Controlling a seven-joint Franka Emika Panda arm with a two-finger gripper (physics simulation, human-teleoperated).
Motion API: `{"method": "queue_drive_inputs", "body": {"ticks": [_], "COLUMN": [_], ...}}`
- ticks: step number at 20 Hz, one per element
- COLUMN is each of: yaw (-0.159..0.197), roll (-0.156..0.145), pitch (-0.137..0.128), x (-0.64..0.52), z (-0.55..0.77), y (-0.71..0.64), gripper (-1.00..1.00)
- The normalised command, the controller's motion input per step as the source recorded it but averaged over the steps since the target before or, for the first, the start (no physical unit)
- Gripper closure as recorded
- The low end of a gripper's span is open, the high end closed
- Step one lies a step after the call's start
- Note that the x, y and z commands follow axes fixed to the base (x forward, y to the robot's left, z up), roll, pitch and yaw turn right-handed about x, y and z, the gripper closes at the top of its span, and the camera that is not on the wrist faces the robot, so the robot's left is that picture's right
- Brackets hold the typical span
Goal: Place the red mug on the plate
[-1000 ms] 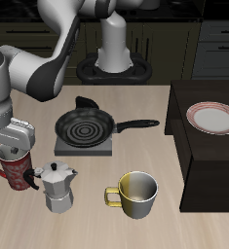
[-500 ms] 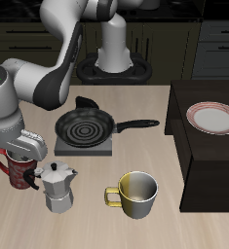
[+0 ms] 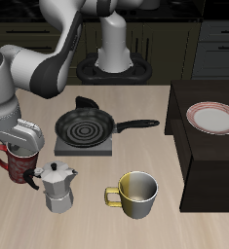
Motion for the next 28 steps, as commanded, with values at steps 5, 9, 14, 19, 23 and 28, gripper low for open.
{"method": "queue_drive_inputs", "body": {"ticks": [5, 9, 14, 19, 23, 28], "yaw": [0.049, 0.052, 0.053, 0.037, 0.101, 0.043], "roll": [0.014, 0.037, -0.007, -0.011, -0.034, -0.010], "pitch": [-0.028, -0.043, -0.067, -0.086, -0.129, -0.098], "x": [-0.06, -0.17, -0.29, -0.36, -0.35, -0.34], "z": [0.28, 0.36, 0.54, 0.53, 0.51, 0.50], "y": [0.12, 0.33, 0.33, 0.29, 0.30, 0.39], "gripper": [1.00, 1.00, 1.00, 1.00, 1.00, 1.00]}}
